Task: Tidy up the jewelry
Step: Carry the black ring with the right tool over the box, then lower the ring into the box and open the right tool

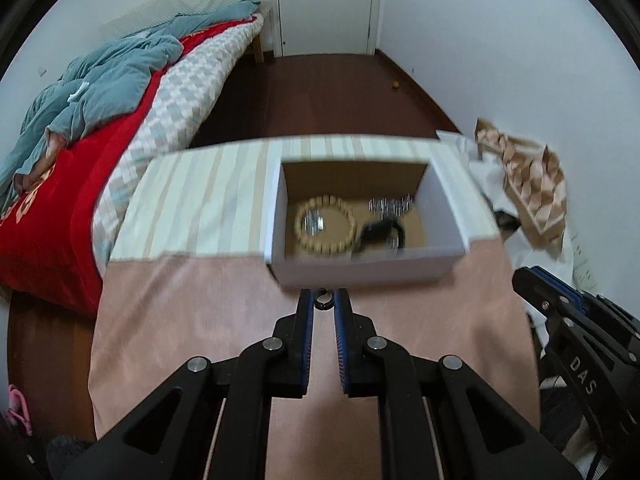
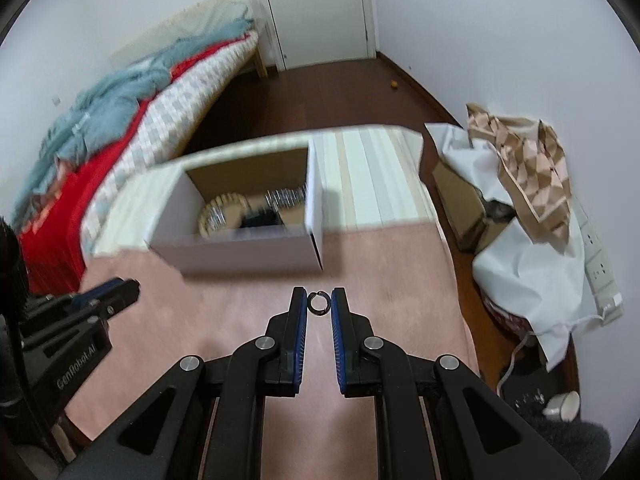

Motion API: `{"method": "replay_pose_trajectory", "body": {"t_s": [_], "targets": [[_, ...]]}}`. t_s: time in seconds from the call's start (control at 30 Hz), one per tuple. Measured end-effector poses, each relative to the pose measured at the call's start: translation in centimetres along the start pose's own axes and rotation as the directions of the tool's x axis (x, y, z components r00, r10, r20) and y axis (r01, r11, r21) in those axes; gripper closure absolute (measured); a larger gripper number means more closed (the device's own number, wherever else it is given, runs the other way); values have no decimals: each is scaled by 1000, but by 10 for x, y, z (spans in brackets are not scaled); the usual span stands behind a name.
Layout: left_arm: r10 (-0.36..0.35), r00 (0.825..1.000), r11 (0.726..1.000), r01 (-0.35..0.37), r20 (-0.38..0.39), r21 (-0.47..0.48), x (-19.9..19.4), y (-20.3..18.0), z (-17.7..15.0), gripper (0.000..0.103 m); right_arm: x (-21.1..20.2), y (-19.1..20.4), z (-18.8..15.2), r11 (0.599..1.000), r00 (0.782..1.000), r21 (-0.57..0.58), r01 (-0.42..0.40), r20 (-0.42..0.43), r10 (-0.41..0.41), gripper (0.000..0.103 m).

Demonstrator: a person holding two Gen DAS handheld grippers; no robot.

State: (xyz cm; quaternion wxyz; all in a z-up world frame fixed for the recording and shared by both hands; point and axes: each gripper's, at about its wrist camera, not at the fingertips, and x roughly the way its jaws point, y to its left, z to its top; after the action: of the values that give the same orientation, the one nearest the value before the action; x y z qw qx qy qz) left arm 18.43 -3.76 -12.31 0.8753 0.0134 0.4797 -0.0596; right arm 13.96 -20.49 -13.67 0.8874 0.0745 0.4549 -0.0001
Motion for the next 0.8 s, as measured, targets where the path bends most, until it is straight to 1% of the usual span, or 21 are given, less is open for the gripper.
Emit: {"method": "replay_pose_trajectory", "body": {"t_s": [0.1, 0.13, 0.23, 0.37, 0.43, 0.5, 0.6, 0.63, 0.7, 0.73, 0.77, 0.8], "targets": [[-17, 1000, 1000, 17, -2, -19, 10, 7, 29, 95, 5, 3, 31, 1000, 999, 9, -29, 28, 29, 90], [-19, 1000, 1000, 19, -5, -20, 14, 8, 34, 95, 9, 4, 42, 999, 999, 14, -41, 32, 40, 90], [-47, 998, 998, 45, -50, -35, 39, 15, 56, 95, 29, 8, 69, 998, 998, 18, -61, 23, 60, 90], [-58, 993, 998, 54, -105, -41, 69, 20, 74, 95, 62, 10, 95, 996, 995, 26, -88, -37, 89, 90], [-63, 989, 998, 58, -136, -38, 84, 21, 81, 95, 78, 12, 102, 996, 994, 23, -90, -64, 91, 90], [-54, 985, 998, 47, -166, -42, 96, 22, 87, 93, 93, 13, 106, 996, 991, 12, -91, -100, 92, 90], [-33, 981, 999, 27, -194, -35, 103, 22, 91, 91, 109, 16, 111, 996, 986, 14, -93, -141, 94, 89], [-35, 981, 999, 28, -192, -39, 104, 23, 93, 91, 113, 16, 113, 996, 984, 17, -92, -150, 94, 89], [-24, 984, 999, 18, -178, -37, 100, 25, 95, 91, 119, 15, 117, 996, 981, 29, -85, -173, 89, 82], [-20, 985, 999, 14, -172, -37, 98, 26, 97, 91, 120, 14, 119, 996, 981, 35, -82, -175, 86, 72], [-14, 986, 999, 8, -164, -38, 96, 28, 98, 89, 119, 13, 120, 996, 981, 40, -83, -173, 89, 66], [-6, 988, 999, 0, -153, -40, 91, 30, 98, 86, 117, 12, 121, 996, 982, 46, -82, -169, 88, 64]]}}
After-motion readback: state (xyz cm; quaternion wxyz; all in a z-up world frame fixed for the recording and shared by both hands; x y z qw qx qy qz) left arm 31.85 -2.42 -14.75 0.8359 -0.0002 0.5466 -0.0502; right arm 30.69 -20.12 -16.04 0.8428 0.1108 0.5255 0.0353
